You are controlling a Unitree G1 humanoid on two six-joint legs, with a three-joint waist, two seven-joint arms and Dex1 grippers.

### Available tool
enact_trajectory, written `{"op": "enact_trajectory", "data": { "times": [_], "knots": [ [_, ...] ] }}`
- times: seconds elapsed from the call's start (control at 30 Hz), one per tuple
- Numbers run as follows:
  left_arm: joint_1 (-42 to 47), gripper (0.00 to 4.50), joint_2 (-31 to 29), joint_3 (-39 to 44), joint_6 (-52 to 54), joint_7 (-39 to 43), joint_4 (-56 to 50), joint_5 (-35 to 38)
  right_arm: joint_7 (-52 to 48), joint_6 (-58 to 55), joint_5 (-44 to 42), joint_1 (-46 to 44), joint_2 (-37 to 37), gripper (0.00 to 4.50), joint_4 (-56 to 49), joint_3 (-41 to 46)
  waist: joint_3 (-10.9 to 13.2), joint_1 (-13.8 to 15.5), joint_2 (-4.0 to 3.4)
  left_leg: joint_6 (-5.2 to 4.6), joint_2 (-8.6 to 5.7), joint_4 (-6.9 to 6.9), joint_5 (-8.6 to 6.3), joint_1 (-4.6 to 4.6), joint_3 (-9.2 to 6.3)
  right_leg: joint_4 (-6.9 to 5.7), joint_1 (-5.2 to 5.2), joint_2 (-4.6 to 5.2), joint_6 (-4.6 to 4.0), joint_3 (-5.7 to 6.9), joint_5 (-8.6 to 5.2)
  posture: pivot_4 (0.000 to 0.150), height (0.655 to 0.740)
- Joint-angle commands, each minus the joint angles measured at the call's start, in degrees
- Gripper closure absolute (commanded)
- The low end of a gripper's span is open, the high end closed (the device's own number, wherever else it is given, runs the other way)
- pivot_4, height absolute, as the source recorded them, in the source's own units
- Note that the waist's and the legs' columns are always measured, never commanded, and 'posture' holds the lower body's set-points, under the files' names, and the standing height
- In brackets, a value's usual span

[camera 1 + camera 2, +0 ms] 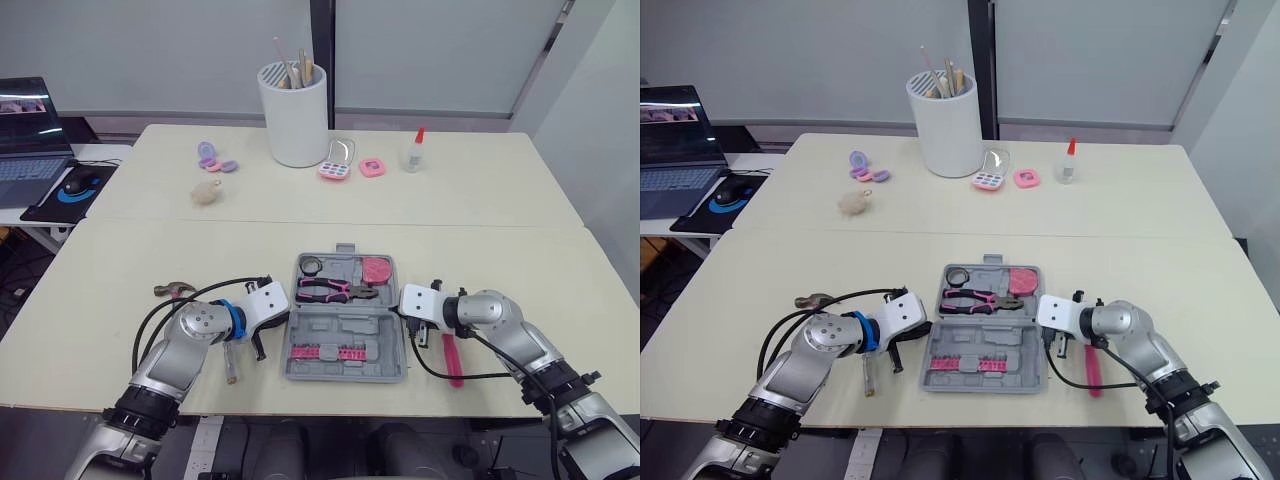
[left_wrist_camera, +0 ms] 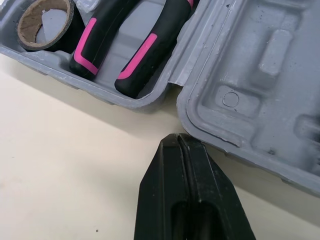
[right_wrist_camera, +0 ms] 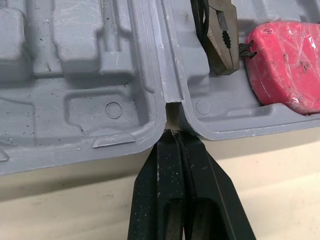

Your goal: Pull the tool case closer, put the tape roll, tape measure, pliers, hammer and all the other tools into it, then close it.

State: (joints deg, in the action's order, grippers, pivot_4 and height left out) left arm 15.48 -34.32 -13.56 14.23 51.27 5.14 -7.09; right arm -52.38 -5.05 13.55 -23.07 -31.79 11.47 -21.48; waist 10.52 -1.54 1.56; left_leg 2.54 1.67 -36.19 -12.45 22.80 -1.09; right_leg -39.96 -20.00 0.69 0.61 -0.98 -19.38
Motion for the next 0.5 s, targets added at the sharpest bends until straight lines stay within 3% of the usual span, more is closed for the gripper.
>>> {"op": "enact_trajectory", "data": {
  "times": [0.03,0.5],
  "knots": [
    [0.47,4.5,1.25,-1.96,-1.2,1.03,-0.41,0.71,-1.19,-0.27,-1.18,0.76,0.95,4.48,-3.02,-0.68,0.0,0.02,0.0,0.0,0.0,0.0,0.0,0.0,0.0,0.0,0.0,0.0,0.0,0.0,0.0,0.15,0.74],
    [-1.43,4.5,1.12,-2.57,-0.34,2.25,-2.74,0.79,-1.82,-1.45,-1.37,1.89,1.11,4.48,-4.81,-1.2,0.0,0.02,0.0,0.0,-0.01,0.04,-0.01,0.04,0.01,0.04,-0.02,0.01,0.0,0.0,0.0,0.15,0.74]
  ]
}}
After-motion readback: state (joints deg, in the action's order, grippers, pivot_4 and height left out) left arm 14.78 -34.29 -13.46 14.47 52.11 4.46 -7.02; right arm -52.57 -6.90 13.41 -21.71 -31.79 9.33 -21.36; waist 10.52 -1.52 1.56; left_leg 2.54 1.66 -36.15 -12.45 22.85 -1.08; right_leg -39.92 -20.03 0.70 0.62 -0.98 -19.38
